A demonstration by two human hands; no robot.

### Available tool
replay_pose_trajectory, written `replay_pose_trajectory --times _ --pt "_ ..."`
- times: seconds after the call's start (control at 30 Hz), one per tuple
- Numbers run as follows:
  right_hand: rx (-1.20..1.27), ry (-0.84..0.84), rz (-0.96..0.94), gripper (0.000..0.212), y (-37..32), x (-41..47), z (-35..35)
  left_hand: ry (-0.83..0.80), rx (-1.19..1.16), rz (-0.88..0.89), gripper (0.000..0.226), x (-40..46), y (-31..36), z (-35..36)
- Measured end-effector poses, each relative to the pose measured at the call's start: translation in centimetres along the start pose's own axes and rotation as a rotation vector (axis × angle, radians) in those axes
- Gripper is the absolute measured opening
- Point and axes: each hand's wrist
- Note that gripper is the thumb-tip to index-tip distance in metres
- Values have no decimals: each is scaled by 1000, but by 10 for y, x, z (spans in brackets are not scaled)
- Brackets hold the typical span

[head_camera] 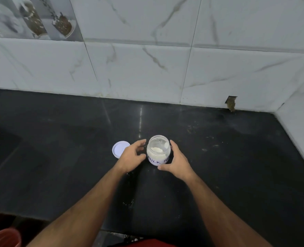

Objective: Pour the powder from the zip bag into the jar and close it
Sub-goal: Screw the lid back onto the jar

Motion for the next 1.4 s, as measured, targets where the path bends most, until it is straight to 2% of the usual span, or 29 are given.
replay_pose_trajectory --times 0.17,0.3,0.37,0.47,0.6,0.67,0.77,1.0,1.13,1.3,1.4 --pt "43 188 -18 137 0 -8 33 -107 -80 55 68 3 -2 2" --pt "81 302 -17 137 -2 -9 50 -141 -130 78 60 6 -3 0" --pt "142 329 -4 124 -6 -8 54 -162 -177 79 53 7 -2 -2" --pt "212 377 -6 87 -10 -5 56 -189 -225 75 45 8 3 -6" --pt "379 412 36 83 -11 -2 44 -141 -239 41 40 13 4 -16" --pt "437 408 31 83 -13 -1 37 -127 -260 29 40 16 4 -20" --pt "396 350 -3 85 -20 -1 35 -134 -253 51 44 18 6 -25" --pt "395 227 -88 87 -38 -2 45 -232 -258 187 73 18 17 -34" --pt "420 177 -139 102 -47 -3 46 -204 -327 168 68 19 27 -41" --pt "510 235 -100 114 -54 -4 47 -184 -398 137 63 18 38 -40" --pt "532 281 -57 116 -49 -11 43 -129 -264 126 61 21 30 -51"
Point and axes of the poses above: each hand's wrist, its own x-axis towards the middle knuckle, its own z-axis out of the palm, y = z × x, and after that the axes turned 2 degrees about -x, right-handed
